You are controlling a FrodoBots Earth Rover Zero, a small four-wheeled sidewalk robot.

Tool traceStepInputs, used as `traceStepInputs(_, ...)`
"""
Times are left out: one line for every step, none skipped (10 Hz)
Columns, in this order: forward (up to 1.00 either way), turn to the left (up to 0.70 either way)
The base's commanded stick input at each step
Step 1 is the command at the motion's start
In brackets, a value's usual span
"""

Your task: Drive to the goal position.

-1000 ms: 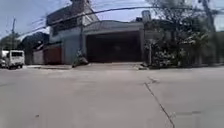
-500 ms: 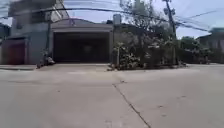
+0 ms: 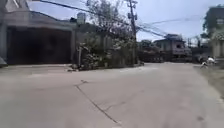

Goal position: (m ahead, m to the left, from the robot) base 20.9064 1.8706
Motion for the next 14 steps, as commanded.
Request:
traceStepInputs(0.00,-1.00)
traceStepInputs(0.00,-1.00)
traceStepInputs(0.00,-1.00)
traceStepInputs(0.00,-1.00)
traceStepInputs(0.00,-1.00)
traceStepInputs(0.00,-1.00)
traceStepInputs(0.39,-0.61)
traceStepInputs(1.00,0.00)
traceStepInputs(1.00,0.00)
traceStepInputs(1.00,0.00)
traceStepInputs(1.00,0.00)
traceStepInputs(1.00,0.00)
traceStepInputs(1.00,0.00)
traceStepInputs(1.00,0.00)
